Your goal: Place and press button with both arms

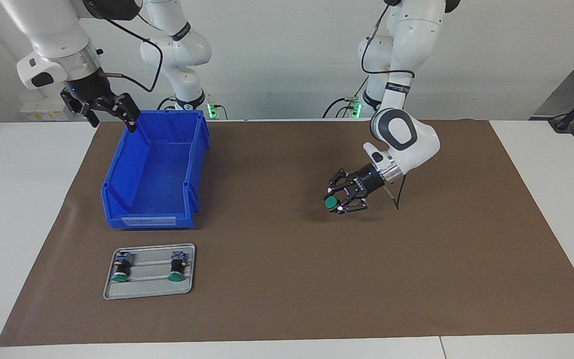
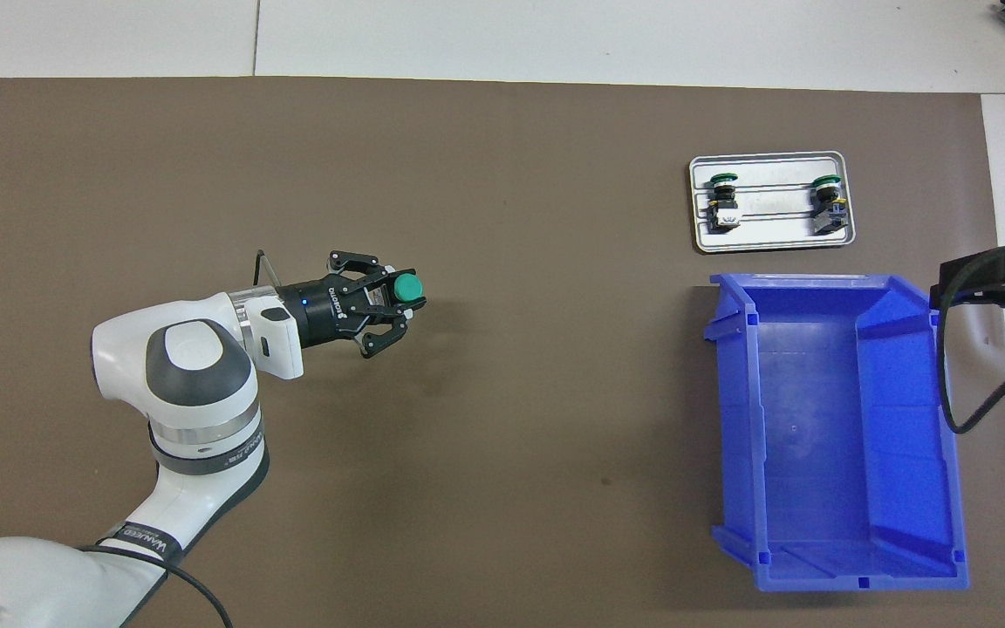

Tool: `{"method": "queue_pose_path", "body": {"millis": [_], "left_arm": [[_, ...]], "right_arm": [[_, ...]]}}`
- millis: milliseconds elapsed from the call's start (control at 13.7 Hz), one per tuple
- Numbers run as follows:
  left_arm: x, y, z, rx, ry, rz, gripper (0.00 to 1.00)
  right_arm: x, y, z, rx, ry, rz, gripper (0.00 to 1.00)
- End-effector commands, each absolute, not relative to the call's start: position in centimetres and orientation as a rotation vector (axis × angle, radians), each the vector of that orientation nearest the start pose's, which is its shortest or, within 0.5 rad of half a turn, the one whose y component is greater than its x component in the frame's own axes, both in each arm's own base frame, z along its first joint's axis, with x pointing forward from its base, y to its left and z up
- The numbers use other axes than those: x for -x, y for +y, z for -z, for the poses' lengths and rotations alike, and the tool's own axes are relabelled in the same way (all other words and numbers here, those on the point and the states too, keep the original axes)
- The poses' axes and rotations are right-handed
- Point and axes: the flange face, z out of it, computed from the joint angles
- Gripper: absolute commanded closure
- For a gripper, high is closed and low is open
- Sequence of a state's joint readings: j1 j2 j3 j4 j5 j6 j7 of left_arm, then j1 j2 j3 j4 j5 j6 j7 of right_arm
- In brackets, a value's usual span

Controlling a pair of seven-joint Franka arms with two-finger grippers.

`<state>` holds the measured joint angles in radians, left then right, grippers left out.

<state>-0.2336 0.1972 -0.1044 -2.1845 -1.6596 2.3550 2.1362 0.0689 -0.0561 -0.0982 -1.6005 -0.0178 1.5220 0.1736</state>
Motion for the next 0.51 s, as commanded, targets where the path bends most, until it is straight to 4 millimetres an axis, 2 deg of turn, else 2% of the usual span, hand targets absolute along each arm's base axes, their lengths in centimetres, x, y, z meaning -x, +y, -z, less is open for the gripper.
{"method": "queue_pose_path", "body": {"millis": [0,293,440], "left_arm": [[-50.3,-18.2,-30.8,-1.823,-1.131,-1.128,0.99],[-48.8,-14.9,-31.0,-1.747,-1.037,-1.184,0.99],[-48.0,-14.1,-30.8,-1.719,-1.001,-1.211,0.98]], "right_arm": [[-52.4,-1.8,-63.8,3.138,0.327,-0.038,0.00],[-52.4,-1.8,-63.8,3.137,0.329,-0.038,0.00],[-52.4,-1.8,-63.8,3.137,0.329,-0.038,0.00]]}}
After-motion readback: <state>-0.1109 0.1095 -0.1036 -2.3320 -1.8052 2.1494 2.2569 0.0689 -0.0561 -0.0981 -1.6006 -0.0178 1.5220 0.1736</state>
